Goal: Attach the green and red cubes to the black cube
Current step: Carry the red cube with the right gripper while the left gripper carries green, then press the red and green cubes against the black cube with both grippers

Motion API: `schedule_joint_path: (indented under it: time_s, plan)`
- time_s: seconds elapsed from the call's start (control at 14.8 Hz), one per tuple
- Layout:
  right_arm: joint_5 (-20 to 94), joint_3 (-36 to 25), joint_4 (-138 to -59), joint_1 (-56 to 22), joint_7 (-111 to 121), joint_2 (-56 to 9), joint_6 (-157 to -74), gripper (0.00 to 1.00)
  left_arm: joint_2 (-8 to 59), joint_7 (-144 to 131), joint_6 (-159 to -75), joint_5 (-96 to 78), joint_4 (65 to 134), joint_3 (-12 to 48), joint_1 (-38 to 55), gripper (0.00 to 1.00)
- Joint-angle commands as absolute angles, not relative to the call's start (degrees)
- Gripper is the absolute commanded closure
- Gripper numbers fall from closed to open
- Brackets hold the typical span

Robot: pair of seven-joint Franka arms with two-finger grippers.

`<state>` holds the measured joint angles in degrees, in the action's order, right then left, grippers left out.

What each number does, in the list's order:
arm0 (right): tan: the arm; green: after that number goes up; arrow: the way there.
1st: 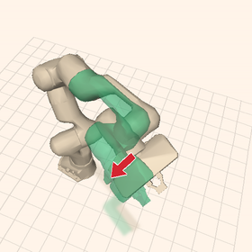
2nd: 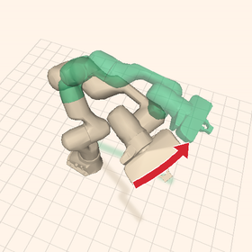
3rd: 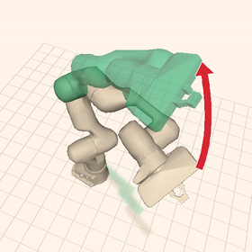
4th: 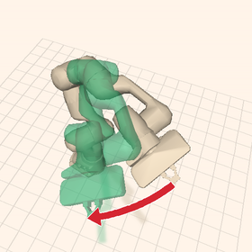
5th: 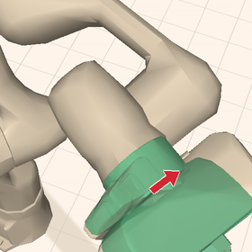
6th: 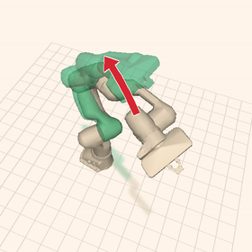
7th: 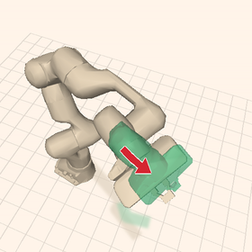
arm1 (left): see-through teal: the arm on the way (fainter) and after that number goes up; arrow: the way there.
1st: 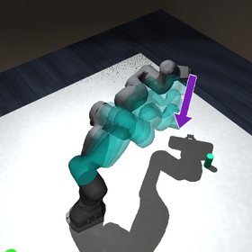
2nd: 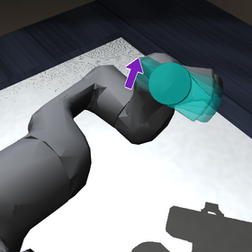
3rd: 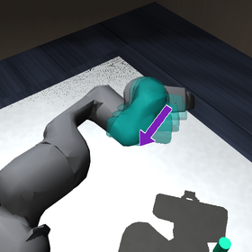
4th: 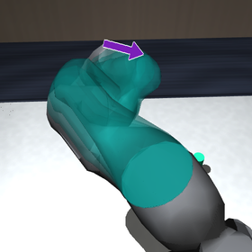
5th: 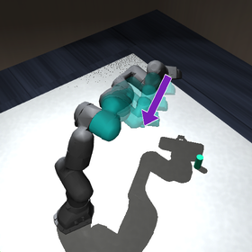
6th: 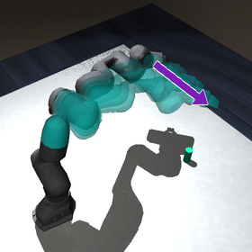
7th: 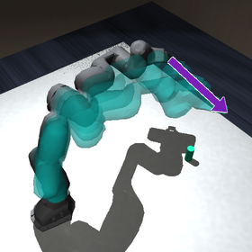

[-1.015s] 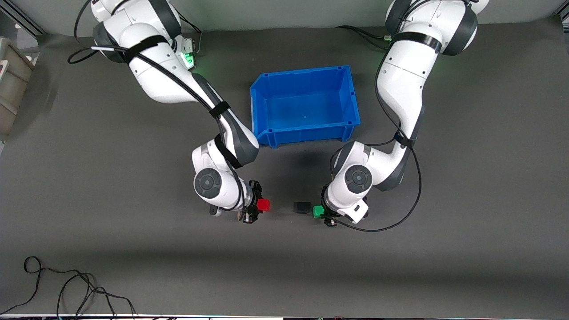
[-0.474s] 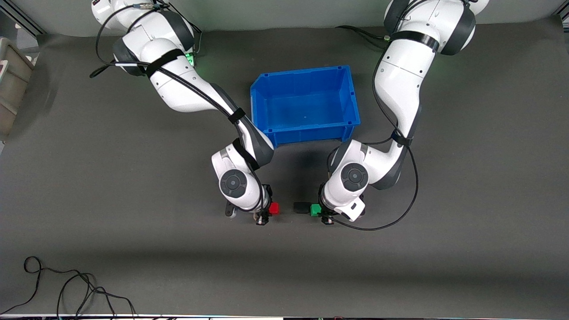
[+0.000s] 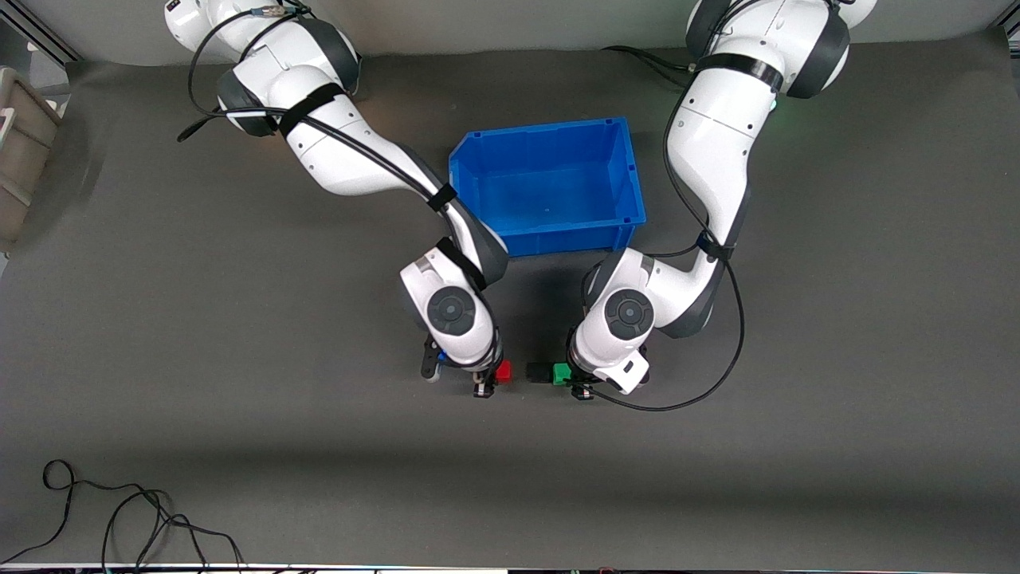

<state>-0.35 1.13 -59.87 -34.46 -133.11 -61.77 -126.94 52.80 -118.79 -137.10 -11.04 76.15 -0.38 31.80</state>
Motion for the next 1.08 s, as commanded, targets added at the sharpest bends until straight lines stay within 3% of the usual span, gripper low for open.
schedule_joint_path:
  time_s: [0.0,1.02]
  plan:
    - [-2.3,0.3,-57.9,-36.2,-135.6,-62.8,-125.7,1.0,52.3,-120.4,-137.1,-10.7,76.6,-1.2,32.8,1.0]
    - [-3.1,0.4,-57.9,-35.5,-137.5,-64.1,-128.7,1.0,52.2,-121.6,-137.1,-10.3,76.1,-1.3,33.0,1.0]
